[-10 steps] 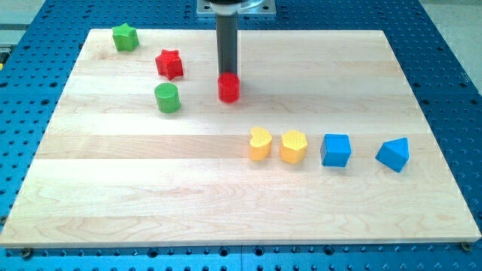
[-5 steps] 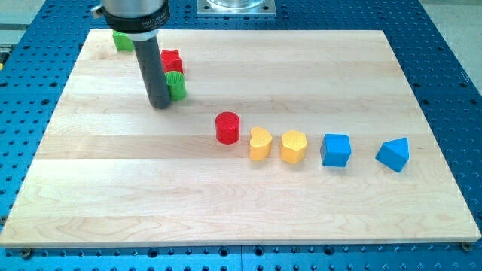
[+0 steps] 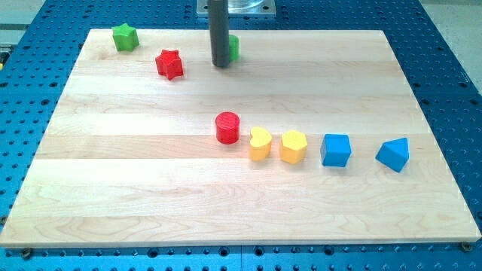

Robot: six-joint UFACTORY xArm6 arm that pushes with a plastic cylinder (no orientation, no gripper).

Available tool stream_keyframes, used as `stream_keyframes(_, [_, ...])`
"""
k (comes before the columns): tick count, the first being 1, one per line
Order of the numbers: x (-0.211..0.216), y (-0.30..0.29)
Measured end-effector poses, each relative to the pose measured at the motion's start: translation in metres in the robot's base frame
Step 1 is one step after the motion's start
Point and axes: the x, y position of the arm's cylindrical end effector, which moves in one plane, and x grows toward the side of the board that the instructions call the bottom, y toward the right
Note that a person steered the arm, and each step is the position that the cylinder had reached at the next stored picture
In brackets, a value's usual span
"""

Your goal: Place the green circle at the top center of the board

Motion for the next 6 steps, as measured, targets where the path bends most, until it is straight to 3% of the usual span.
stream_keyframes(2, [0.006, -0.015])
stream_keyframes(4, [-0.029, -0.011])
stream_keyframes(5, [-0.027, 0.002])
stream_keyframes(6, [0.002, 0.036])
